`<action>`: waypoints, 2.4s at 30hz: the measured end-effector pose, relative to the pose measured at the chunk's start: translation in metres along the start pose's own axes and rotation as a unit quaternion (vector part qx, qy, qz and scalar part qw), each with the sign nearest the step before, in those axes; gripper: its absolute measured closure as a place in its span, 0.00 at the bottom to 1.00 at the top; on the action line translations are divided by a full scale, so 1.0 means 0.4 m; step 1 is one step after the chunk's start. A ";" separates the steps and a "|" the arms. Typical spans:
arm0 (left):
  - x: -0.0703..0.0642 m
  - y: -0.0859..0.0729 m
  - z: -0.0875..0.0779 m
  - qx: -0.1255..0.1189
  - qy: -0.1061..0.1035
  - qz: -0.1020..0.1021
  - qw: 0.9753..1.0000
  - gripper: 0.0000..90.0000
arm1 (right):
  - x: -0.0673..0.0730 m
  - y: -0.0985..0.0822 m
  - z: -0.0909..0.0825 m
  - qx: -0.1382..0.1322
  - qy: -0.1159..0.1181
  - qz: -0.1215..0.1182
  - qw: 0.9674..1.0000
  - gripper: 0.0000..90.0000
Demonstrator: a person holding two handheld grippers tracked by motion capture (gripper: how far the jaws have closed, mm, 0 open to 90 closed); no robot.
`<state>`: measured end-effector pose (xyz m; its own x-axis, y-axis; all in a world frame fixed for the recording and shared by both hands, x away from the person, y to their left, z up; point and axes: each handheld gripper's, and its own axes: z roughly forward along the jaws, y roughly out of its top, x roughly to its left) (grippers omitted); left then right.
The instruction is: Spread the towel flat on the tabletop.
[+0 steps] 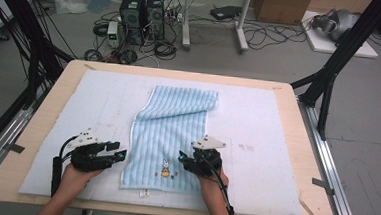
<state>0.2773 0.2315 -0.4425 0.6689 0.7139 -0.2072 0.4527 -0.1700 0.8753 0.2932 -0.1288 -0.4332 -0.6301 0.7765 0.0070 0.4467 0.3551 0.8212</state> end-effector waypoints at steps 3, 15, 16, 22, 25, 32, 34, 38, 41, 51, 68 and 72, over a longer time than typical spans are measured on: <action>0.006 -0.001 -0.002 -0.004 0.003 -0.003 1.000 0.56 | -0.020 0.007 0.020 0.016 0.009 0.010 1.000 0.50; 0.013 -0.004 -0.002 -0.006 0.000 -0.008 1.000 0.57 | -0.001 -0.020 0.021 0.074 0.078 -0.047 0.993 0.95; 0.013 -0.004 -0.003 -0.006 -0.001 -0.009 1.000 0.57 | 0.001 -0.025 0.012 0.075 0.085 -0.046 0.992 0.95; 0.013 -0.004 -0.001 -0.005 -0.004 -0.008 1.000 0.57 | 0.006 -0.060 -0.049 0.086 0.131 -0.061 0.986 0.95; 0.010 -0.004 0.000 -0.004 -0.006 -0.008 1.000 0.57 | 0.010 -0.082 -0.083 0.091 0.152 -0.066 0.982 0.95; -0.009 -0.003 0.019 0.006 -0.031 -0.017 0.999 0.57 | -0.028 -0.095 -0.126 0.037 0.127 -0.012 0.991 0.67; -0.025 0.000 0.034 0.013 -0.039 -0.010 0.999 0.57 | -0.039 -0.093 -0.120 0.027 0.098 0.005 0.995 0.63; -0.052 0.004 0.075 0.047 -0.046 0.001 0.998 0.54 | -0.051 -0.084 -0.100 0.023 0.057 0.012 0.998 0.62; -0.076 0.009 0.109 0.083 -0.038 0.022 0.996 0.53 | -0.057 -0.077 -0.091 0.017 0.037 0.021 0.999 0.61; -0.107 -0.009 0.072 0.114 -0.040 0.051 0.991 0.96 | -0.059 -0.078 -0.063 0.045 0.004 0.016 0.999 0.61; -0.159 -0.081 -0.049 0.129 -0.131 0.058 0.981 0.96 | -0.030 -0.113 -0.141 0.102 0.055 -0.033 0.993 0.96; -0.138 -0.058 -0.040 0.097 -0.100 0.032 0.990 0.63 | -0.037 -0.102 -0.144 0.068 0.039 -0.006 0.997 0.70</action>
<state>0.2205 0.2069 -0.4446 0.7937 0.5529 -0.2536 0.4979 -0.3508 0.7931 0.2479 -0.1849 -0.4339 -0.6808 0.7310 0.0466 0.5175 0.4349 0.7369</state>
